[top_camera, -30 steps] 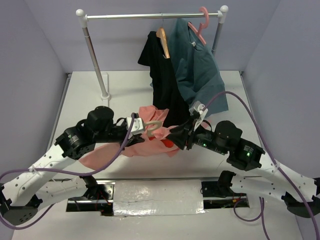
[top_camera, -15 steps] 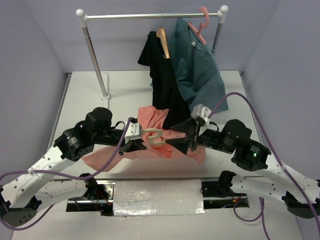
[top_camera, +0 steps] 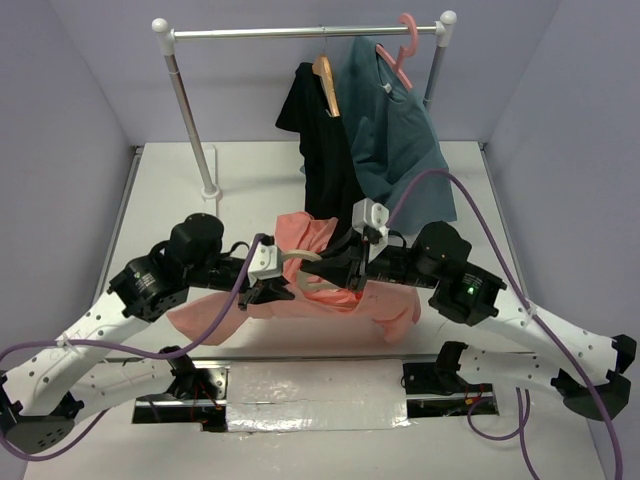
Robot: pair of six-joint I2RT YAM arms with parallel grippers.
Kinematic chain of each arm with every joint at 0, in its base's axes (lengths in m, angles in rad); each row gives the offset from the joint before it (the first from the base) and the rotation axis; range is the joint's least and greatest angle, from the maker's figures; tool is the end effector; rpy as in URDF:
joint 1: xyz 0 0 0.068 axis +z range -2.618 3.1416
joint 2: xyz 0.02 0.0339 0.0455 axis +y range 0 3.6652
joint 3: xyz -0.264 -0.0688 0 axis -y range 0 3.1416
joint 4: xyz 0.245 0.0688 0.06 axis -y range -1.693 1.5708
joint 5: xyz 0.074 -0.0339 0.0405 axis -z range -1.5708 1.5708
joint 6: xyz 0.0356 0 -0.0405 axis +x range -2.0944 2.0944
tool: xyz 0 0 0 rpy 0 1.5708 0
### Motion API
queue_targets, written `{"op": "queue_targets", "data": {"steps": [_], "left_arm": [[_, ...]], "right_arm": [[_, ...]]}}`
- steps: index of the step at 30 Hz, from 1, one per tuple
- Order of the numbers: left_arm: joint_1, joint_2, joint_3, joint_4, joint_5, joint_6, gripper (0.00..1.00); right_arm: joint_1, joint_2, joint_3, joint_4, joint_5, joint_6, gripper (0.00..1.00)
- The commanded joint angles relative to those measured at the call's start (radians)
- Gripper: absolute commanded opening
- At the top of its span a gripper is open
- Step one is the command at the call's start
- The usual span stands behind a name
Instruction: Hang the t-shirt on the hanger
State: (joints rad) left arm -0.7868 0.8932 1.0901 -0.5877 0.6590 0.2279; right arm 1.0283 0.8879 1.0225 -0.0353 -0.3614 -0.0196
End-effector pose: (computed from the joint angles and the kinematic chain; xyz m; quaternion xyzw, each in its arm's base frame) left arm 0.1099 -0.1411 0.3870 0.5394 0.5997 -0.4036 0.4318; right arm 0.0898 0.1734 0.4213 -0.4457 0.5050 0.4580 0.5802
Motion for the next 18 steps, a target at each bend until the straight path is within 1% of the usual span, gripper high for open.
{"op": "queue_targets", "data": {"steps": [1, 2, 3, 5, 6, 7, 8, 9, 10, 12, 13, 15, 16, 18], "left_arm": [[0.006, -0.010, 0.008, 0.098, 0.056, -0.019, 0.00], [0.009, -0.010, 0.008, 0.098, 0.056, -0.021, 0.00], [0.011, -0.010, 0.010, 0.103, 0.057, -0.027, 0.00], [0.017, -0.013, 0.011, 0.111, 0.056, -0.044, 0.00], [0.017, -0.016, 0.010, 0.118, 0.032, -0.051, 0.00], [0.018, -0.031, 0.008, 0.124, -0.004, -0.065, 0.02], [0.018, -0.031, 0.007, 0.124, -0.004, -0.070, 0.06], [0.018, -0.045, 0.008, 0.115, -0.047, -0.073, 0.12], [0.018, -0.054, 0.010, 0.111, -0.068, -0.073, 0.23], [0.018, -0.089, 0.008, 0.103, -0.117, -0.079, 0.31], [0.018, -0.103, 0.005, 0.104, -0.186, -0.088, 0.37], [0.020, -0.141, 0.001, 0.109, -0.257, -0.113, 0.40], [0.020, -0.151, -0.001, 0.117, -0.330, -0.120, 0.44], [0.020, -0.166, -0.002, 0.112, -0.396, -0.144, 0.46]], "right_arm": [[0.006, 0.032, 0.024, 0.147, -0.024, 0.044, 0.11], [0.006, 0.037, 0.027, 0.178, -0.024, 0.064, 0.02], [0.003, 0.042, 0.025, 0.195, -0.025, 0.076, 0.00], [0.007, 0.048, 0.011, 0.225, -0.042, 0.104, 0.00], [0.007, 0.043, -0.001, 0.239, -0.033, 0.110, 0.00], [0.007, 0.028, -0.040, 0.268, 0.004, 0.112, 0.00], [0.006, 0.017, -0.053, 0.268, 0.004, 0.112, 0.00], [0.007, 0.008, -0.064, 0.262, 0.062, 0.101, 0.00], [0.006, -0.012, -0.071, 0.252, 0.097, 0.095, 0.00], [0.007, -0.033, -0.068, 0.204, 0.157, 0.076, 0.00], [0.007, -0.059, -0.061, 0.187, 0.208, 0.073, 0.00], [0.003, -0.101, -0.055, 0.143, 0.248, 0.060, 0.00], [0.004, -0.112, -0.041, 0.127, 0.254, 0.056, 0.00], [0.003, -0.132, -0.026, 0.086, 0.257, 0.047, 0.00]]}}
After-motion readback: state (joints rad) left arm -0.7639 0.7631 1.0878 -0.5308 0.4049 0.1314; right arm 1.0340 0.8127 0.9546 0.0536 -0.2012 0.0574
